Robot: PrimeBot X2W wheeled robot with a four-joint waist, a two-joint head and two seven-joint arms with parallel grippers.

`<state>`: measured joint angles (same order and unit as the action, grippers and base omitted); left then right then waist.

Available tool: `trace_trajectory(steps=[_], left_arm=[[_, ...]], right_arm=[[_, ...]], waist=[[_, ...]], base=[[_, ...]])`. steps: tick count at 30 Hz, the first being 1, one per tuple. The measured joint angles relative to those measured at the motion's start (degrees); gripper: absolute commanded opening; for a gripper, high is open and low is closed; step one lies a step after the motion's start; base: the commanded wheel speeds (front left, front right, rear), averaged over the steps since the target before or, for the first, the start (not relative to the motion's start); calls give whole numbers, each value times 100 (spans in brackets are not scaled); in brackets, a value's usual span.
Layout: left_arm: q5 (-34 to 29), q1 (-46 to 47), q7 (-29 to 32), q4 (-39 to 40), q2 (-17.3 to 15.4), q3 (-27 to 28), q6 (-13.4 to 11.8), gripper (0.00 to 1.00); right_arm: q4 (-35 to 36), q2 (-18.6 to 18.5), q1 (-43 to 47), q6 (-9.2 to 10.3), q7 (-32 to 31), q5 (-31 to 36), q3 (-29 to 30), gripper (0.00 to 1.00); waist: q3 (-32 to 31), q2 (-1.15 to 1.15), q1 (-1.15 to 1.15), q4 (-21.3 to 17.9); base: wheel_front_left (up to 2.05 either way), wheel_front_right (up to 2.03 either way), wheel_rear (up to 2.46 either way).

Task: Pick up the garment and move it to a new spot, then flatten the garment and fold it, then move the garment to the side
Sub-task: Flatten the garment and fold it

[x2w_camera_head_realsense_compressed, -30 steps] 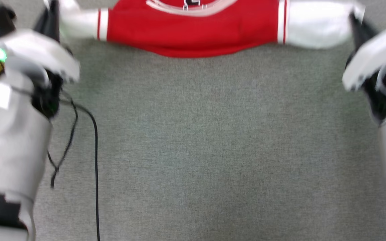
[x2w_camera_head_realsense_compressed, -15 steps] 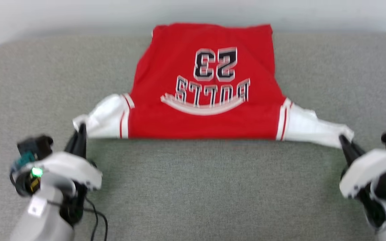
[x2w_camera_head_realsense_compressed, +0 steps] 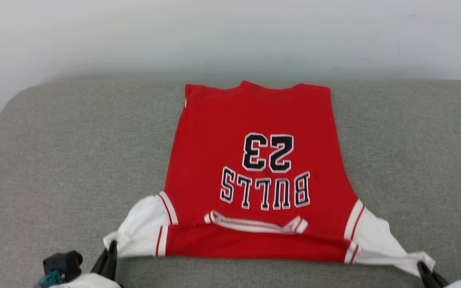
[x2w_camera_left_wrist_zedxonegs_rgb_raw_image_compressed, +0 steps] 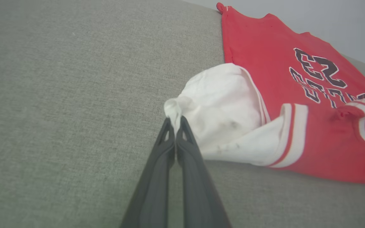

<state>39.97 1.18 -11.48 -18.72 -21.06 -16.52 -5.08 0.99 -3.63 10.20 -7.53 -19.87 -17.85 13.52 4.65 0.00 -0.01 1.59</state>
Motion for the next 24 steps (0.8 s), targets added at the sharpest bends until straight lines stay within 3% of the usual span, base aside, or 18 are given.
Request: trace_trajectory(steps=[7,8,9,10,16,24], left_arm=[[10,-561,277,649,-126,-62,-221,0],[5,-586,312,712,-144,-74,-234,0],[0,-598,332,777,-155,-109,-246,0],[-14,-602,364,827,-157,-138,-247,0],[-91,-602,399,1060,-185,-208,-249,0],[-213,-375,372,1417,-198,-319,-226,0]], right_arm=[[179,65,657,1,-111,-5,92,0],[155,66,692,1,-110,-44,73,37],[119,67,699,1,-104,-67,56,37],[80,67,701,1,-88,-111,31,100],[138,73,219,2,595,1,15,100],[-570,59,-1667,2,1206,375,293,100]], waist=[[-183,0,0,62],[-195,0,0,71],[-204,0,0,78],[-211,0,0,88],[-182,0,1,142],[169,0,1,262]], base=[[0,0,0],[0,0,0],[0,0,0],[0,0,0],[0,0,0],[0,0,0]])
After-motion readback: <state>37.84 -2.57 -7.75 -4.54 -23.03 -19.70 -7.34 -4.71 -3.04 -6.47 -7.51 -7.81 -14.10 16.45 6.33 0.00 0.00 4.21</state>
